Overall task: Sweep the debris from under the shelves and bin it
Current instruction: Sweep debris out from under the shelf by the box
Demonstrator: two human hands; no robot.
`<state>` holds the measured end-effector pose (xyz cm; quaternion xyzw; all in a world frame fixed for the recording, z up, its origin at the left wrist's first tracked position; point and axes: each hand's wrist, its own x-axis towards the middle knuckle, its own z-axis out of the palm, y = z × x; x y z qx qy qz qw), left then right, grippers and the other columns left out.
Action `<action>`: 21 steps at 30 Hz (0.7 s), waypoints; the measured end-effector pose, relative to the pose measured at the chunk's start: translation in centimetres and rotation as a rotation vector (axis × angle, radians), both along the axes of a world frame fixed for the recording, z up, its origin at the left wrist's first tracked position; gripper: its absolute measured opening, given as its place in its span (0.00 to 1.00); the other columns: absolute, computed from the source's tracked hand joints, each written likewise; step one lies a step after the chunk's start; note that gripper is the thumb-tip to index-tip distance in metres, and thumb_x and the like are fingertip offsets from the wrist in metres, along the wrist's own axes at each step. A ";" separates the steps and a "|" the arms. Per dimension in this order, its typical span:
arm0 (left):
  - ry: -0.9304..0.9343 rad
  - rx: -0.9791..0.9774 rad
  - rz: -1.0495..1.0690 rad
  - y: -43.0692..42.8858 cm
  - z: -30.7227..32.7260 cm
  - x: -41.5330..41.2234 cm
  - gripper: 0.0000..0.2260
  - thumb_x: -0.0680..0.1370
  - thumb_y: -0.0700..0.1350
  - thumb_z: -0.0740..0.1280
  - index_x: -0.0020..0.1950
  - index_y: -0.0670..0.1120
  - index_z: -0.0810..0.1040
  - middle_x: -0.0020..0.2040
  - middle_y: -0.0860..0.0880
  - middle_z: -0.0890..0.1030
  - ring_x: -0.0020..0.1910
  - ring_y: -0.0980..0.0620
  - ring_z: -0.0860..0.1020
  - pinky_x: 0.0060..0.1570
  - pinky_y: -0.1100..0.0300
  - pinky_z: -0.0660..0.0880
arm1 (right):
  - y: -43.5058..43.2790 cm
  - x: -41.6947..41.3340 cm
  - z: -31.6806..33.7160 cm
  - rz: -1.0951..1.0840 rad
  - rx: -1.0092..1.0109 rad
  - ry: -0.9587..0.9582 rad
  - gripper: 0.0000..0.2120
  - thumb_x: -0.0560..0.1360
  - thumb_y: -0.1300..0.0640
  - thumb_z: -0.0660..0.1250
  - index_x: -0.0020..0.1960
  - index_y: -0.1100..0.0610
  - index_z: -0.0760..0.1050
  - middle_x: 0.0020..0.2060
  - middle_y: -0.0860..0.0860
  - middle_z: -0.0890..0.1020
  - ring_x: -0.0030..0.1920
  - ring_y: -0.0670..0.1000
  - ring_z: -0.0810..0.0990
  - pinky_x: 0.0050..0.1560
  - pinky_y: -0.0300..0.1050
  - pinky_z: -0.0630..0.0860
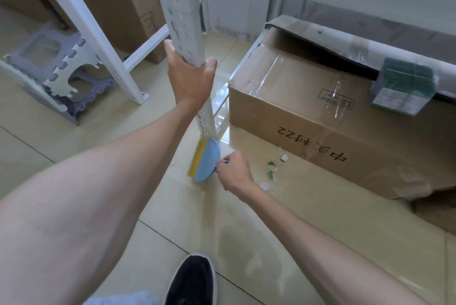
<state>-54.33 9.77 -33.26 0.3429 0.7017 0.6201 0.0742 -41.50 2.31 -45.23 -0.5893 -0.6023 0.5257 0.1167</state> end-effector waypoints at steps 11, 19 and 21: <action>0.053 0.006 0.039 0.5 -0.8 -0.4 0.20 0.66 0.41 0.72 0.51 0.39 0.66 0.35 0.54 0.64 0.30 0.56 0.67 0.27 0.63 0.71 | -1.7 -8.5 -1.7 0.112 -0.251 0.032 0.08 0.75 0.61 0.59 0.52 0.62 0.67 0.48 0.55 0.72 0.40 0.57 0.76 0.22 0.41 0.71; 0.049 -0.006 0.052 0.5 -0.9 -0.3 0.20 0.66 0.41 0.71 0.50 0.43 0.63 0.34 0.55 0.65 0.30 0.60 0.69 0.28 0.63 0.71 | 1.4 -1.8 -2.1 -0.076 -0.214 -0.179 0.05 0.70 0.59 0.60 0.45 0.59 0.70 0.44 0.57 0.76 0.40 0.58 0.77 0.20 0.35 0.65; 0.048 -0.006 0.057 0.5 -0.9 -0.2 0.19 0.66 0.42 0.71 0.50 0.43 0.63 0.34 0.55 0.64 0.29 0.57 0.68 0.28 0.62 0.70 | 2.0 0.4 -1.9 -0.119 -0.200 -0.208 0.05 0.68 0.59 0.60 0.43 0.59 0.71 0.42 0.57 0.76 0.37 0.58 0.77 0.19 0.34 0.64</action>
